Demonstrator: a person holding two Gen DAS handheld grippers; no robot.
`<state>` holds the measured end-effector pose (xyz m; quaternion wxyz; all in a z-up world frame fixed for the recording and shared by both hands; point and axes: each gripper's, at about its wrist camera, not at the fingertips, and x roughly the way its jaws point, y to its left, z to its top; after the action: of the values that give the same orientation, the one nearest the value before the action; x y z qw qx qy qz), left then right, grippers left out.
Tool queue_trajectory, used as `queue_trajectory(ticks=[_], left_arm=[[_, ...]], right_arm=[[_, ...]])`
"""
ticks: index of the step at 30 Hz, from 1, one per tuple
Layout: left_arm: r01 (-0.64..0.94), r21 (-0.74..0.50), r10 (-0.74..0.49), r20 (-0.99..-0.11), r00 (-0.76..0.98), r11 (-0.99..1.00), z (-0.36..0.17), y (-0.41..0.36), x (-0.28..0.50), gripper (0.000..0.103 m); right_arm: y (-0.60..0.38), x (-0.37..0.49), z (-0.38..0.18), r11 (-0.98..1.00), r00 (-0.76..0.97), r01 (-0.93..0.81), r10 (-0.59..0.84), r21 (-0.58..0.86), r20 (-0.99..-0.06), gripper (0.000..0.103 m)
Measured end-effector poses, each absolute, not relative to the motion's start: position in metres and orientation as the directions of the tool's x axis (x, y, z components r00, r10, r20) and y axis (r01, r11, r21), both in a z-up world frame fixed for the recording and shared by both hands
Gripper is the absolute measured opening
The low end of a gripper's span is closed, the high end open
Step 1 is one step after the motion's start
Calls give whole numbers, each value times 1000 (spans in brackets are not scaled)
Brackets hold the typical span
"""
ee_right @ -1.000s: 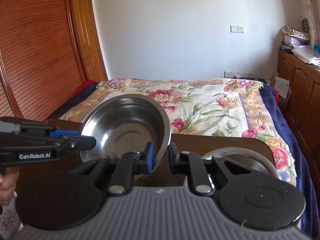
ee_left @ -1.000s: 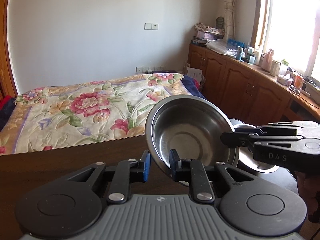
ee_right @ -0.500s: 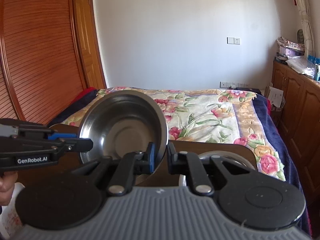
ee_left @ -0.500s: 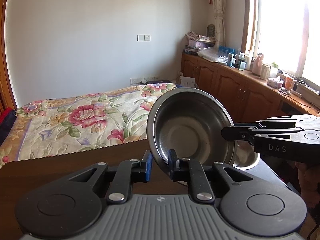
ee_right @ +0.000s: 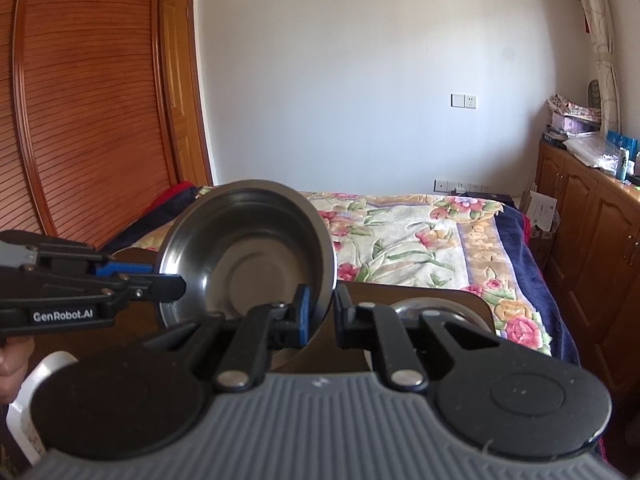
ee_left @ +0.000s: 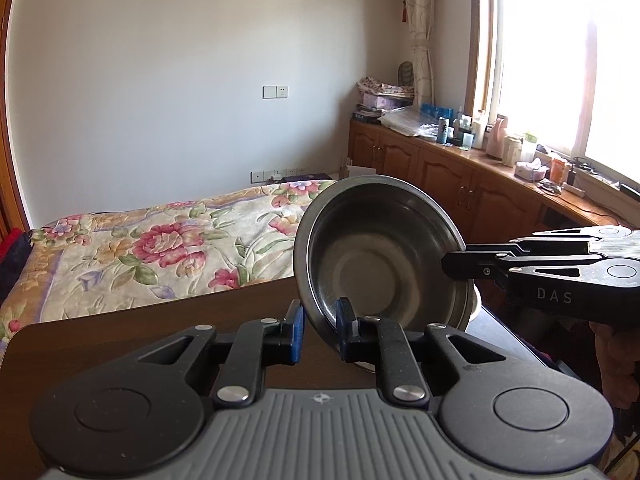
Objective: Organize plates and bowls
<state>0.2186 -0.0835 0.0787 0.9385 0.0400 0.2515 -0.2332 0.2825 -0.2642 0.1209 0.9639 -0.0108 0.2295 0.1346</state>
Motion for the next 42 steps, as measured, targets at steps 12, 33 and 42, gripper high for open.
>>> queue_trajectory(ticks=[12, 33, 42], left_arm=[[478, -38, -438, -470, 766, 877, 82, -70, 176, 18], [504, -63, -465, -499, 731, 861, 55, -60, 121, 18], [514, -67, -472, -513, 717, 855, 44, -60, 106, 19]], right_arm=[[-258, 249, 122, 964, 865, -267, 246, 14, -436, 14], [-254, 198, 100, 965, 850, -260, 232, 6, -472, 14], [-256, 189, 91, 965, 841, -261, 230, 6, -489, 14]])
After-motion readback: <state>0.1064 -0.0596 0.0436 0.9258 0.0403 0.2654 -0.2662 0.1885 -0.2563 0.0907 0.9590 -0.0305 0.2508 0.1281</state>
